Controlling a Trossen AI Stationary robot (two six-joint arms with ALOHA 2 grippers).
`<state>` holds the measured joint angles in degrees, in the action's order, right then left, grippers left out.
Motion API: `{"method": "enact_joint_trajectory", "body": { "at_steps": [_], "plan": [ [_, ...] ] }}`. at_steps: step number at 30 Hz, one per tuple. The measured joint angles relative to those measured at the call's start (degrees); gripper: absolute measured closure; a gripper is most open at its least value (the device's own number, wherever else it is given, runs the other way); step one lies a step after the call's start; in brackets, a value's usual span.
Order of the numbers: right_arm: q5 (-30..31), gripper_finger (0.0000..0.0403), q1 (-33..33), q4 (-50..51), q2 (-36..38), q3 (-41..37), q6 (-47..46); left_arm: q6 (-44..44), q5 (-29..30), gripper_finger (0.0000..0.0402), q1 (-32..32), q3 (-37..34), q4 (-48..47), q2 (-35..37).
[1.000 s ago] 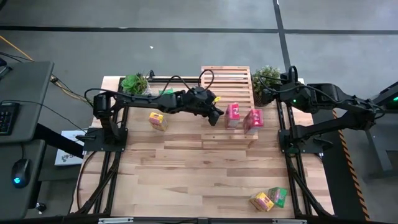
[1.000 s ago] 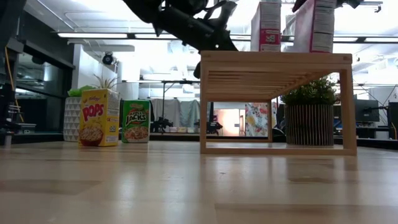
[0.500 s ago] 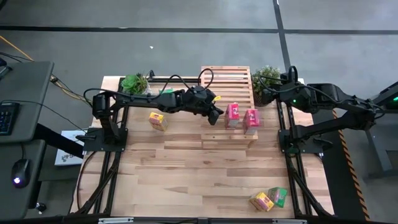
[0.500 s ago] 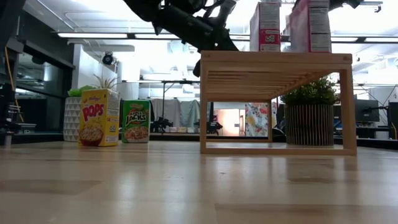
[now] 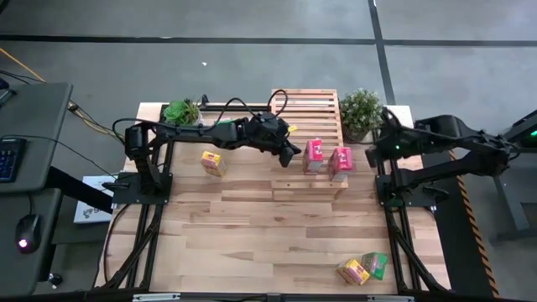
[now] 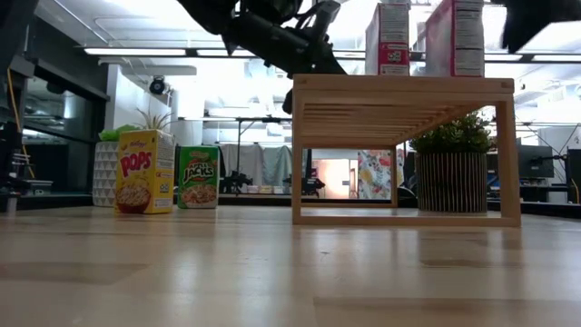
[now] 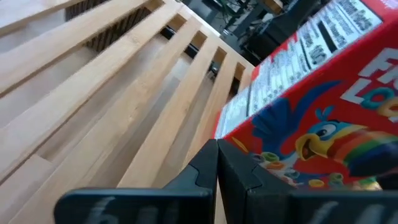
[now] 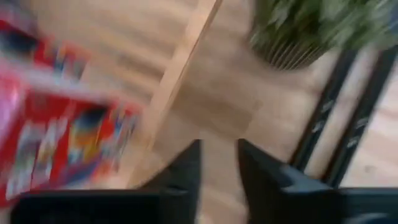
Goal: Stack cereal on shelf
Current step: Put the red cereal box on the shelf aligned with the other red cereal box
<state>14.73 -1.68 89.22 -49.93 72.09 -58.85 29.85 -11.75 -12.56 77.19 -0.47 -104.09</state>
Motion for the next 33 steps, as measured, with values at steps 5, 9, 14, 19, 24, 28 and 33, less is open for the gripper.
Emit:
{"method": "enact_joint_trajectory", "body": {
  "at_steps": [5, 9, 14, 19, 24, 28, 33],
  "plan": [
    [-9.1, 0.0382, 1.3, -8.4, 9.7, -12.0, 0.2, -0.5, -1.9, 0.0401, -0.7, 0.0, 0.0, 0.0],
    [-8.7, 0.04, 2.0, -28.0, 20.2, -22.8, 0.9, -1.5, -3.1, 0.0401, -1.0, 0.0, 0.3, 0.0],
    [-7.8, 0.0402, 2.1, -46.6, 27.4, -34.8, -1.0, -3.5, -4.2, 0.0401, -1.0, -0.1, 0.6, 0.0],
    [-10.3, 0.0402, 2.1, -56.3, 26.2, -41.4, -3.0, -6.6, -9.6, 0.0401, -0.8, -0.1, 1.3, 0.0],
    [-10.3, 0.0402, 2.1, -59.5, 24.1, -42.3, -1.9, -6.6, -10.3, 0.0401, -0.6, -0.1, 2.2, 0.0],
    [-9.2, 0.0403, 2.1, -59.8, 24.0, -42.3, -1.7, -6.5, -12.1, 0.0401, -0.2, -0.1, 5.4, 0.0],
    [-6.9, 0.0403, 2.1, -61.2, 24.0, -42.3, -1.7, -6.4, -14.3, 0.0401, 0.4, -0.1, 6.3, 0.0]
  ]
}}
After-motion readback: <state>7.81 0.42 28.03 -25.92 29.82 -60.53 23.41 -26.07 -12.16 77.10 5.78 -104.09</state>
